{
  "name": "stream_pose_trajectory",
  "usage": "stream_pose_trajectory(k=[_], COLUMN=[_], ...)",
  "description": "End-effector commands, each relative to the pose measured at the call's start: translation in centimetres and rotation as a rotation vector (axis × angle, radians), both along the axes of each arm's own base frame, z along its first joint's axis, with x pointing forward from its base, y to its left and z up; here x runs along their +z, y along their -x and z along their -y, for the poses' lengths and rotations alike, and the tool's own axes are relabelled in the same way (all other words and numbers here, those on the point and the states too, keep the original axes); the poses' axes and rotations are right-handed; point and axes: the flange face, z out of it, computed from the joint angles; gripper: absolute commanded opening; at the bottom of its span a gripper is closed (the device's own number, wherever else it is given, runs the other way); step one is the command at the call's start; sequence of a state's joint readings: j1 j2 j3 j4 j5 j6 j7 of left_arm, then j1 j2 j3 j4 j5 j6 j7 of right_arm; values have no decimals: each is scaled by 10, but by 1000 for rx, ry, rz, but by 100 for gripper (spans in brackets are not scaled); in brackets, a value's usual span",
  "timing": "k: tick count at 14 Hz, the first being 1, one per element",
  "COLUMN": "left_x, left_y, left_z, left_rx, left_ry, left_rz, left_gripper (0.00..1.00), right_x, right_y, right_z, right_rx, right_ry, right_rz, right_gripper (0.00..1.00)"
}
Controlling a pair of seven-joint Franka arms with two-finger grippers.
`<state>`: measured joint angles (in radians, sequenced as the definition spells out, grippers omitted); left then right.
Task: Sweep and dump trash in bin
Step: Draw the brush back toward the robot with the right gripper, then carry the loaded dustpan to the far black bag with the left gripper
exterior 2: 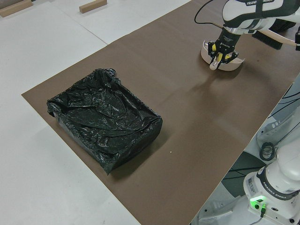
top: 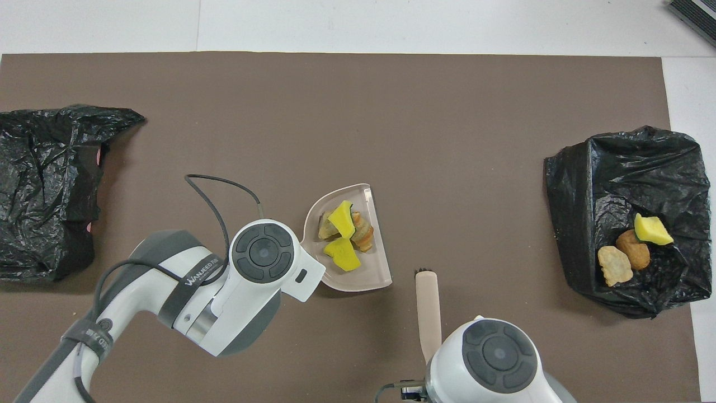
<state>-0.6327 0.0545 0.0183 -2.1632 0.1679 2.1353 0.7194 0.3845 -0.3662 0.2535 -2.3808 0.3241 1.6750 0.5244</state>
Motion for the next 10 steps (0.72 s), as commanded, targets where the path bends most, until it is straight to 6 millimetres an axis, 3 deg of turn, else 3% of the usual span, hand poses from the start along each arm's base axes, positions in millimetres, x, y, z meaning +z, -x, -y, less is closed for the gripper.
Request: stream_pose_trajectory(k=[1, 2, 7, 10], left_x=[0, 0, 4, 18], left_y=[-6, -9, -55, -81], left_z=[-14, -16, -74, -119], left_rx=[-15, -11, -70, -108], left_ry=[7, 13, 177, 319], left_rz=[24, 32, 30, 14], left_gripper=[0, 0, 0, 0], right_x=[-1, -1, -5, -39], right_y=[0, 0, -2, 0], right_z=[-1, -1, -2, -40], right_rx=[-16, -16, -25, -49], right_ry=[-21, -21, -18, -20], right_rz=[11, 11, 7, 14], right_gripper=[0, 0, 0, 0])
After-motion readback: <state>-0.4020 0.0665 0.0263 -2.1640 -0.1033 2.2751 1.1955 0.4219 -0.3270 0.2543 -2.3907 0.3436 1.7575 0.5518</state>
